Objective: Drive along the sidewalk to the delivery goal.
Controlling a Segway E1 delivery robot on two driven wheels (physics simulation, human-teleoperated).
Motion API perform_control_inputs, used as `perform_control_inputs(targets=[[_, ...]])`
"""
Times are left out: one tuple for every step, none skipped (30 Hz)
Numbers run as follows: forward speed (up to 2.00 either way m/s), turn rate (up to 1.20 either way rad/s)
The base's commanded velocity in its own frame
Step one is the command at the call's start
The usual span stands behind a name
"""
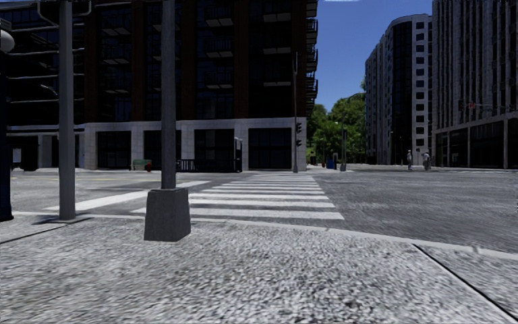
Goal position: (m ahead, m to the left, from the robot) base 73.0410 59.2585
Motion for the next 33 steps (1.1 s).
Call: perform_control_inputs(targets=[[2.00, -0.38], [2.00, -0.42], [2.00, -0.46], [2.00, -0.47], [2.00, -0.47], [2.00, -0.47], [2.00, -0.47], [2.00, -0.47], [2.00, 0.00], [2.00, 0.00], [2.00, 0.00], [2.00, 0.00], [2.00, 0.00], [2.00, 0.00], [2.00, 0.00], [2.00, 0.00], [2.00, 0.00], [2.00, 0.12], [2.00, 0.12], [2.00, 0.35], [2.00, 0.40], [2.00, 0.42], [2.00, 0.42], [2.00, 0.42], [2.00, 0.43], [2.00, 0.43], [2.00, 0.44], [2.00, 0.45], [2.00, 0.47], [2.00, 0.47], [2.00, 0.47], [2.00, 0.47], [2.00, 0.47]])
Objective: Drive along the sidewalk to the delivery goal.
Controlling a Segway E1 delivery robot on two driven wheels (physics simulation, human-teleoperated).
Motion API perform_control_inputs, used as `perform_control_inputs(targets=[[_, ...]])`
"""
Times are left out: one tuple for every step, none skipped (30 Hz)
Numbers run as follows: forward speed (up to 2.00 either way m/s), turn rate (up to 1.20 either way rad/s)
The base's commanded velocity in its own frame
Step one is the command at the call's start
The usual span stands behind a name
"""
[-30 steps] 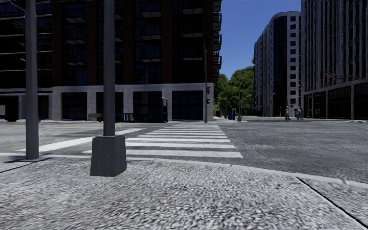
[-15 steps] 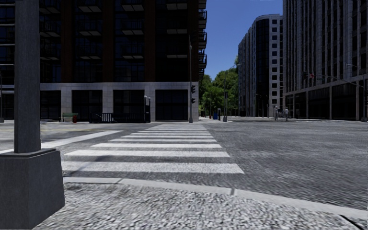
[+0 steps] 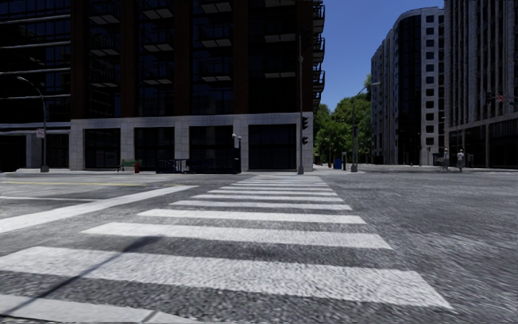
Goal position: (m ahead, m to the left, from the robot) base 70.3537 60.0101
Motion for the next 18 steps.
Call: perform_control_inputs(targets=[[2.00, 0.43], [2.00, 0.00], [2.00, 0.00], [2.00, 0.00], [2.00, 0.00], [2.00, 0.00], [2.00, 0.00], [2.00, 0.00], [2.00, 0.00], [2.00, 0.00], [2.00, 0.00], [2.00, 0.00], [2.00, 0.00], [2.00, 0.00], [2.00, 0.00], [2.00, 0.00], [2.00, 0.00], [2.00, 0.00]])
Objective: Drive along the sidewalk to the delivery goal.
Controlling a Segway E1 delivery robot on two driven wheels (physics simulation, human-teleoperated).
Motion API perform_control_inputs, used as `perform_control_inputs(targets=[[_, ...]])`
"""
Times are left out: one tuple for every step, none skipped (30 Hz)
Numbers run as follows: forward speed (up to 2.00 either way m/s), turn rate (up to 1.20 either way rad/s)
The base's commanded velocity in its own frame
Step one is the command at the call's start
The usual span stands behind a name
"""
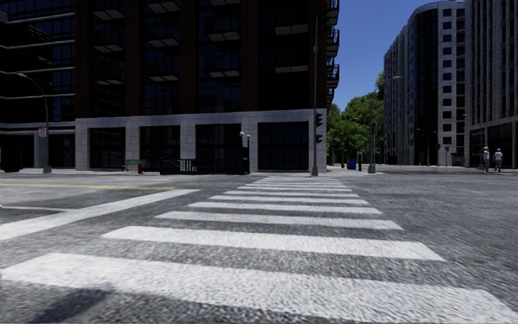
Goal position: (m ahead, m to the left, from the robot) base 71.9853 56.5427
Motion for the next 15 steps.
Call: perform_control_inputs(targets=[[2.00, 0.00], [2.00, 0.00], [2.00, -0.05], [2.00, -0.08], [2.00, -0.09], [2.00, -0.09], [2.00, -0.09], [2.00, -0.09], [2.00, -0.09], [2.00, -0.09], [2.00, -0.09], [2.00, -0.09], [2.00, -0.09], [2.00, -0.09], [2.00, -0.09]])
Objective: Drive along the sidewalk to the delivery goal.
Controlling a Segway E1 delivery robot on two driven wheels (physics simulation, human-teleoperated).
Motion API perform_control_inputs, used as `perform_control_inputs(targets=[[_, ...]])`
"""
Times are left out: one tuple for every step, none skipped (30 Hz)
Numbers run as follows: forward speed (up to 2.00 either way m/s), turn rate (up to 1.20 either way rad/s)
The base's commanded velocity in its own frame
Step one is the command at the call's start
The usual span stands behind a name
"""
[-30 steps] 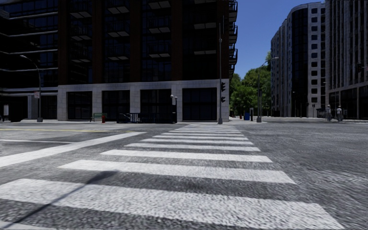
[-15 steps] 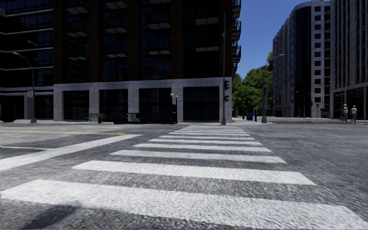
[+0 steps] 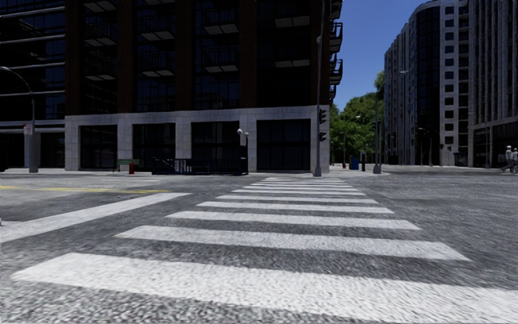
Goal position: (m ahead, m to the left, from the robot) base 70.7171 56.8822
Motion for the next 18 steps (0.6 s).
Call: perform_control_inputs(targets=[[2.00, -0.09], [2.00, -0.09], [2.00, -0.09], [2.00, -0.09], [2.00, -0.12], [2.00, -0.16], [2.00, -0.16], [2.00, -0.17], [2.00, -0.17], [2.00, -0.17], [2.00, -0.18], [2.00, -0.23], [2.00, -0.23], [2.00, -0.29], [2.00, -0.31], [2.00, -0.32], [2.00, -0.32], [2.00, -0.32]])
